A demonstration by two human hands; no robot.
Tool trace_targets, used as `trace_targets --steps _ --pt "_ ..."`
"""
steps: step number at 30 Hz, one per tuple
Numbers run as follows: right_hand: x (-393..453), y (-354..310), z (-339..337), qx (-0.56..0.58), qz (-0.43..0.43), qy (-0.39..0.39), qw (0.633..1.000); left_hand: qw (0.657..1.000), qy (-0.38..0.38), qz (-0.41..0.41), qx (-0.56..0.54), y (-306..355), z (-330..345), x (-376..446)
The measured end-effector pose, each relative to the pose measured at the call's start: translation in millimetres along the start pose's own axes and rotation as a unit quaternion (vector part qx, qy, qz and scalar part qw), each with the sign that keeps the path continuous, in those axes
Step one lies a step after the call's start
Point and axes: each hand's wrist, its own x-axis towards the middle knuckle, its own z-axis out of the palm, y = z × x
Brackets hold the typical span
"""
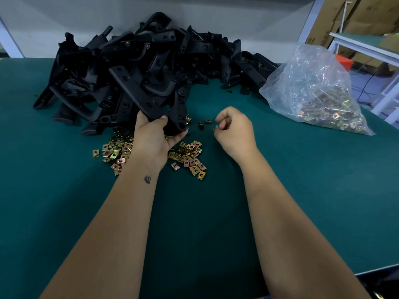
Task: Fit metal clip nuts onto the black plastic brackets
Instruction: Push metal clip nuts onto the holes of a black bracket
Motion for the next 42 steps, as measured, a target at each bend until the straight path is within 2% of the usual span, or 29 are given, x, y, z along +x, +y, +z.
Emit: trace_targets --steps 5,9,11,14,16,19,24,28,36,42 --pt "0 -9 6 0.148 -0.022 0.022 0.988 1.0 0.026 0.006 0.012 1 3 -2" --pt "-1 -15 10 0.261 0.003 0.014 0.965 0.996 0.056 0.058 0.026 -1 4 -3" --pt "-2 -16 11 0.307 0.014 0.002 0.952 0.984 0.046 0.123 0.117 -3 2 -5" --pt "-4 -18 13 0.33 -0.004 -0.008 0.944 0.922 -0.016 0.233 0.309 -7 -1 -8" --pt "-5 -20 14 0.341 -0.018 -0.009 0.94 0.924 -0.045 0.202 0.322 -7 2 -8" --pt "-7 -22 15 0.345 -0.036 -0.017 0.938 0.934 -0.05 0.146 0.323 -6 7 -11" --pt "-9 -26 17 0.341 -0.036 -0.048 0.938 0.957 -0.053 0.104 0.266 -3 11 -14" --pt "-11 -28 17 0.341 -0.037 -0.066 0.937 0.943 -0.071 0.122 0.301 -2 9 -15" --pt "-13 -31 17 0.323 -0.054 -0.067 0.943 0.945 -0.057 0.106 0.305 -1 9 -16" --pt "-14 -31 18 0.301 -0.067 -0.074 0.948 0.932 -0.056 0.119 0.336 -2 10 -18"
